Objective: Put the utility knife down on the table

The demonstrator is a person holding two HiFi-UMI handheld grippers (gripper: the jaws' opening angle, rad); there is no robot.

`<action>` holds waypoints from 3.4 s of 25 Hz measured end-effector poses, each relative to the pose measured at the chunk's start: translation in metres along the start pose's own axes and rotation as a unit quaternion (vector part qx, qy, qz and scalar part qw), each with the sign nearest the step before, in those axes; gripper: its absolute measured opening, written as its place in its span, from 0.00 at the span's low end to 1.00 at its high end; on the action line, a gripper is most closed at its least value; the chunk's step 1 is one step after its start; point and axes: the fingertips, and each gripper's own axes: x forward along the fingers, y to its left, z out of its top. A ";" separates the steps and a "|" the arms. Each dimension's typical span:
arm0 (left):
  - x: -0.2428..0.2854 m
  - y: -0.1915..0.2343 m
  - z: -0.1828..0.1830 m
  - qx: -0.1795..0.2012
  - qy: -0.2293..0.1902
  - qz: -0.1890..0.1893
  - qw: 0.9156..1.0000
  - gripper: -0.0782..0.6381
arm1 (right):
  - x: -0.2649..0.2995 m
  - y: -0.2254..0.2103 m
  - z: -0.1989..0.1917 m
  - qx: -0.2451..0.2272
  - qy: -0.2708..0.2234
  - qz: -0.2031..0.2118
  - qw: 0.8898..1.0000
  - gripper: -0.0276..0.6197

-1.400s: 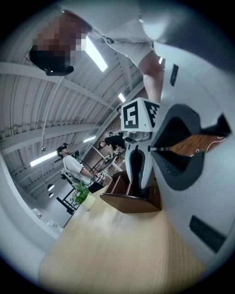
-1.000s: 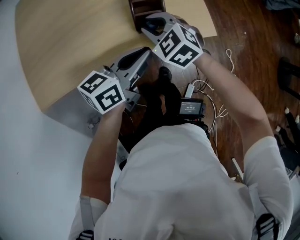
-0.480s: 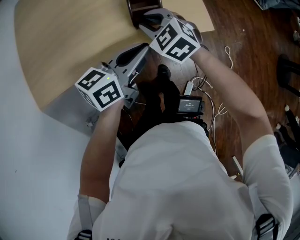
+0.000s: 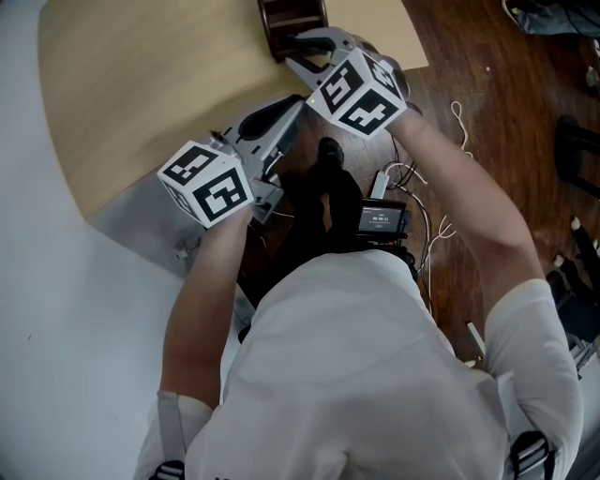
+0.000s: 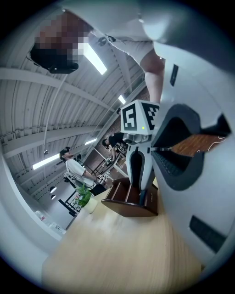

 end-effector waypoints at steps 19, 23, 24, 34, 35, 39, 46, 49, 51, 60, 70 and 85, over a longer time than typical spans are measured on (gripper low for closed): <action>-0.017 -0.032 0.004 0.002 -0.014 0.004 1.000 0.11 | -0.069 -0.001 0.000 0.064 -0.007 -0.048 0.997 0.16; -0.024 -0.054 0.005 0.016 -0.021 -0.012 1.000 0.11 | -0.092 0.008 0.007 0.076 -0.015 -0.061 0.995 0.16; -0.025 -0.058 0.005 0.018 -0.021 -0.016 0.999 0.11 | -0.096 0.010 0.007 0.079 -0.015 -0.062 0.995 0.16; -0.047 -0.087 0.010 0.024 -0.035 -0.041 0.998 0.11 | -0.127 0.031 0.020 0.115 -0.011 -0.074 0.990 0.16; -0.051 -0.091 0.012 0.026 -0.037 -0.044 0.998 0.11 | -0.132 0.034 0.023 0.120 -0.013 -0.077 0.990 0.16; -0.061 -0.104 0.018 0.032 -0.047 -0.054 0.997 0.11 | -0.148 0.037 0.031 0.139 -0.022 -0.087 0.986 0.16; -0.064 -0.109 0.019 0.038 -0.051 -0.067 0.996 0.11 | -0.161 0.045 0.031 0.149 -0.033 -0.087 0.984 0.16; -0.074 -0.120 0.017 0.041 -0.053 -0.070 0.995 0.11 | -0.176 0.054 0.035 0.157 -0.040 -0.092 0.982 0.16; -0.083 -0.130 0.018 0.045 -0.055 -0.072 0.995 0.11 | -0.189 0.059 0.039 0.165 -0.044 -0.097 0.980 0.16; -0.103 -0.148 0.019 0.058 -0.058 -0.076 0.994 0.11 | -0.227 0.072 0.043 0.251 -0.086 -0.094 0.959 0.10; -0.117 -0.163 0.014 0.060 -0.054 -0.088 0.993 0.11 | -0.264 0.083 0.056 0.295 -0.127 -0.095 0.942 0.05; -0.120 -0.161 0.009 0.057 -0.044 -0.080 0.994 0.11 | -0.283 0.078 0.052 0.310 -0.140 -0.109 0.934 0.05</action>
